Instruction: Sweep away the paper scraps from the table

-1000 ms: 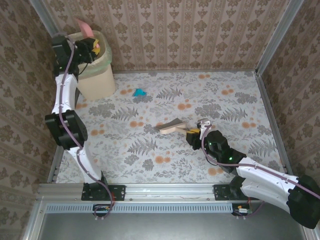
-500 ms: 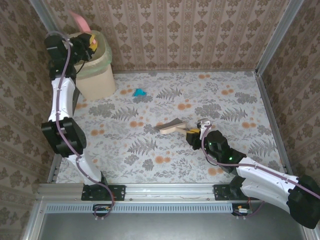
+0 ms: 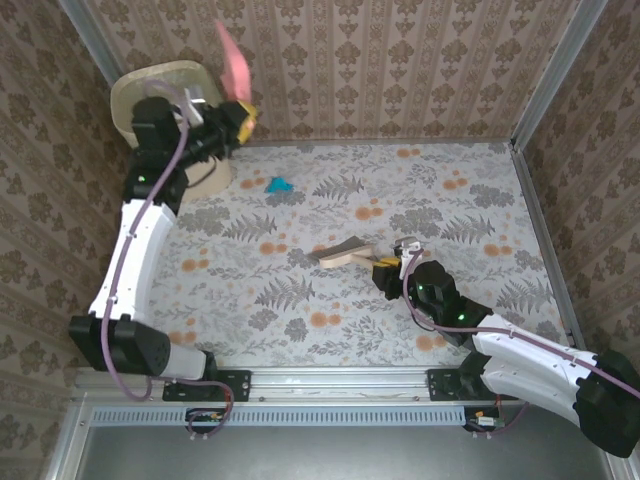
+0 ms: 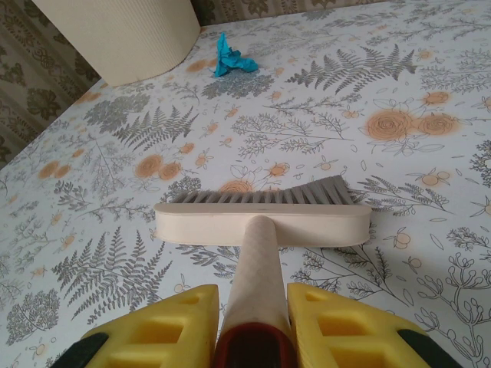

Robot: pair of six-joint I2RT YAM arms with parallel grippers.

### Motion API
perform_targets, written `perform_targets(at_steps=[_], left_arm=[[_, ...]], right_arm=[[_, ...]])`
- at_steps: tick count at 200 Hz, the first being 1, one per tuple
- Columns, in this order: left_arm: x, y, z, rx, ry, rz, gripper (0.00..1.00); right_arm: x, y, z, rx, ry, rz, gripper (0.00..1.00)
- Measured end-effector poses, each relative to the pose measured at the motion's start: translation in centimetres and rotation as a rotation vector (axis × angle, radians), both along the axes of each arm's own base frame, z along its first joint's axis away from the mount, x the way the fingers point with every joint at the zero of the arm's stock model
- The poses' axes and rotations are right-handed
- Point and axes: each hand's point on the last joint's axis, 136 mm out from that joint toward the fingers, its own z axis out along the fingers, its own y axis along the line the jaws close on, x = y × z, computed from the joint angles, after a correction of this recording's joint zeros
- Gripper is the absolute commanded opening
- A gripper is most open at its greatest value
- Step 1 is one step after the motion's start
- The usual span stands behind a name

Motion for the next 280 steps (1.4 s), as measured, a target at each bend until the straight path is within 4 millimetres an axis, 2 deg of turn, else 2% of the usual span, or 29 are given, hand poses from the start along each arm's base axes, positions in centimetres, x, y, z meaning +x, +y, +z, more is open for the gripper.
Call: perform_targets(at_steps=[15, 34, 66, 88, 111, 142, 174, 219, 232, 253, 280], left_arm=[[-2.2, -1.8, -2.5, 0.094, 0.008, -0.044, 0.00], [-4.6, -3.2, -7.2, 0.228, 0.051, -0.097, 0.00], [-8.2, -3.7, -15.8, 0.461, 0.159, -0.174, 0.00], [-11.0, -4.0, -20.6, 0.631, 0.209, -0.249, 0.00], [-13.6, -3.4, -24.9, 0.788, 0.248, -0.308, 0.00], [-15.5, -0.1, -30.3, 0.981, 0.338, -0.305, 0.00], [-16.5, 2.6, -33.3, 1.116, 0.390, -0.287, 0.00], [-16.2, 4.5, -35.1, 1.235, 0.408, -0.256, 0.00], [-15.9, 4.9, -36.0, 1.271, 0.426, -0.255, 0.00], [-15.5, 5.0, -37.2, 1.311, 0.450, -0.257, 0.00], [-15.0, 4.6, -38.1, 1.336, 0.440, -0.257, 0.00]], right_arm=[[0.0, 0.0, 0.0, 0.000, 0.000, 0.000, 0.00], [0.0, 0.0, 0.0, 0.000, 0.000, 0.000, 0.00], [0.0, 0.0, 0.0, 0.000, 0.000, -0.001, 0.00], [0.1, -0.1, 0.0, -0.002, -0.001, -0.008, 0.00], [0.2, -0.3, 0.0, -0.003, -0.003, -0.021, 0.00], [0.4, -0.6, 0.0, -0.005, -0.006, -0.041, 0.00], [0.5, -1.2, 0.5, -0.003, -0.019, -0.073, 0.00], [0.6, -3.4, 1.8, 0.003, -0.023, -0.183, 0.00], [0.9, -4.4, 2.9, 0.008, -0.019, -0.250, 0.00], [1.6, -6.0, 5.7, 0.038, -0.020, -0.356, 0.00], [3.6, -6.5, 9.1, 0.082, -0.020, -0.438, 0.00]])
